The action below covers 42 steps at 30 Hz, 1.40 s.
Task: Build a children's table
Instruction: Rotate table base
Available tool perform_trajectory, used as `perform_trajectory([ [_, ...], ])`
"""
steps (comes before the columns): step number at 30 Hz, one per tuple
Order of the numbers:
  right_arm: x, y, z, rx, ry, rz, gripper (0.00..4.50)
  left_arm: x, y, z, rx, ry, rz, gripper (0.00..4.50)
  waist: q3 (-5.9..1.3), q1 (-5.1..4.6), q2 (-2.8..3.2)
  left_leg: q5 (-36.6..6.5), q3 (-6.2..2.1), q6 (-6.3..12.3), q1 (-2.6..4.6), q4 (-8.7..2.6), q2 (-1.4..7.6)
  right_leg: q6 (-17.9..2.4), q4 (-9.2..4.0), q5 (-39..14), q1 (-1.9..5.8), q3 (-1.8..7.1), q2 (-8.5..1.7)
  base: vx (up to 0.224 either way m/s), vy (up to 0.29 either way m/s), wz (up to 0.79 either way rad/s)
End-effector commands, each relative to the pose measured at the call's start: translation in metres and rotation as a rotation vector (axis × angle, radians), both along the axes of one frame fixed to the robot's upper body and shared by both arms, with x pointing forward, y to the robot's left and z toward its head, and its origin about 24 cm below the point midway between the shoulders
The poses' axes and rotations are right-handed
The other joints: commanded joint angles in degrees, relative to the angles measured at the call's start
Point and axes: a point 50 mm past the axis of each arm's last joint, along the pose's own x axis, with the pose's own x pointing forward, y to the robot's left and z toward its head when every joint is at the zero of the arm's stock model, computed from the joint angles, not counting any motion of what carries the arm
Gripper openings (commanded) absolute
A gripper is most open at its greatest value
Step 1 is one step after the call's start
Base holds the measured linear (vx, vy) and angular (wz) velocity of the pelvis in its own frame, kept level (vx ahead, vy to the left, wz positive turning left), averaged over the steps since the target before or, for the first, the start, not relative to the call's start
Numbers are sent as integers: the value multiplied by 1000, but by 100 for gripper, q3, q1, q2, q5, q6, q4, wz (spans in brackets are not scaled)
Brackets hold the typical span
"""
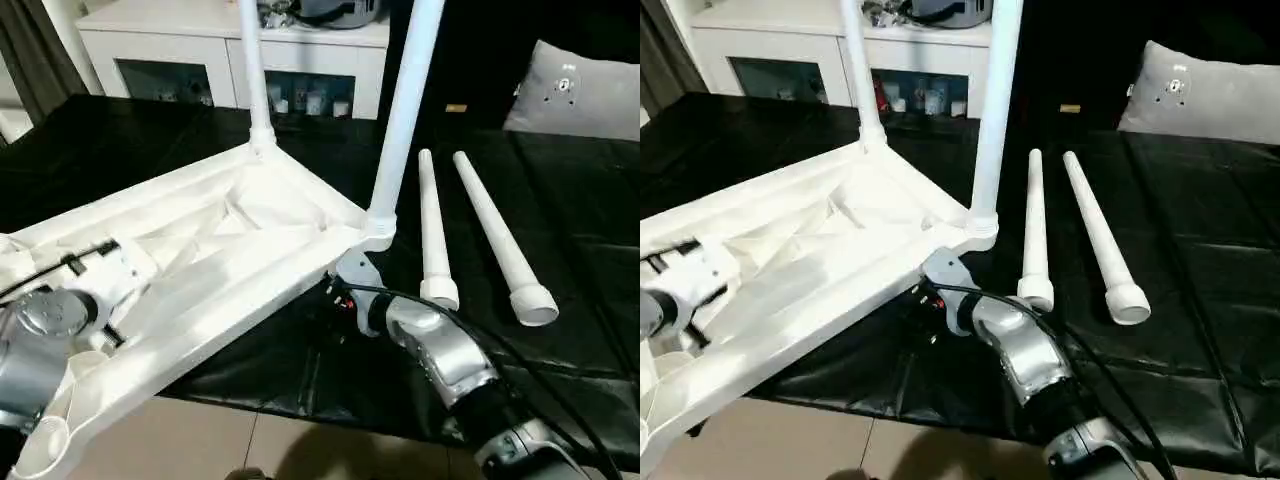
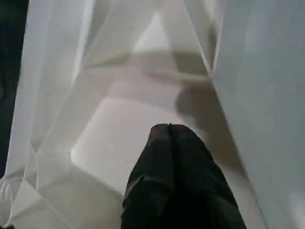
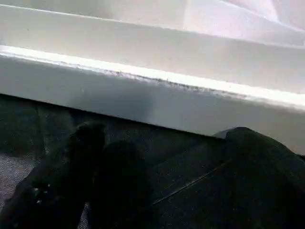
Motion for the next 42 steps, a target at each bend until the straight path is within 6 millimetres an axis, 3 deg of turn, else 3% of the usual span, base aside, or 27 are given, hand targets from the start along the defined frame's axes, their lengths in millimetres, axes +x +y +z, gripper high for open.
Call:
perform_trajectory([
  [1,7,2,6,-5,-33,-9,450,-2,11,3,75,-3,23,4,-302,-28,96,-1762,-70,17,34,-473,173,-631,-404,-2071,269,369,-499,0,0,0],
  [9,10,5,4,1,-32,-9,450,-5,-10,-7,-51,74,-81,4,-299,-58,81,-1693,-66,17,25,-478,188,-757,-385,-1934,273,385,-517,0,0,0],
  [15,16,10,7,8,-46,-12,450,-9,-49,-16,-244,168,-312,4,-298,-75,76,-1673,-50,4,39,-469,181,-819,-382,-1944,265,399,-526,0,0,0],
  [16,17,11,8,10,-51,-5,450,-10,-59,-17,-285,189,-361,4,-306,-84,48,-1613,-47,11,27,-473,183,-825,-362,-1884,282,402,-520,0,0,0],
  [20,18,12,9,8,-61,1,450,-5,-76,-18,-349,196,-425,4,-306,-117,58,-1569,-36,-2,26,-471,182,-801,-366,-1860,291,400,-515,0,0,0],
  [27,24,4,14,-4,-97,-21,450,33,-102,-18,-396,48,-427,4,-338,-102,39,-1328,-20,29,16,-431,152,-681,-380,-1840,321,383,-507,0,0,0],
  [35,35,-8,30,-12,-196,-88,450,73,-107,-14,-286,-155,-321,4,-378,-68,7,-1046,-17,101,-6,-403,149,-653,-342,-1589,353,372,-514,0,0,0],
  [36,40,-13,40,3,-248,-125,450,83,-107,-11,-270,-230,-271,4,-371,-63,32,-1095,5,115,19,-388,136,-607,-384,-1620,305,363,-478,0,0,0],
  [38,43,-15,45,16,-271,-142,450,87,-106,-10,-268,-262,-250,4,-394,-47,4,-1022,-15,108,-6,-396,146,-612,-344,-1506,353,361,-501,0,0,0],
  [42,49,-27,63,55,-331,-204,450,90,-110,-10,-297,-314,-238,4,-401,-29,-7,-845,-13,167,-23,-380,161,-715,-299,-1182,354,369,-513,0,0,0],
])
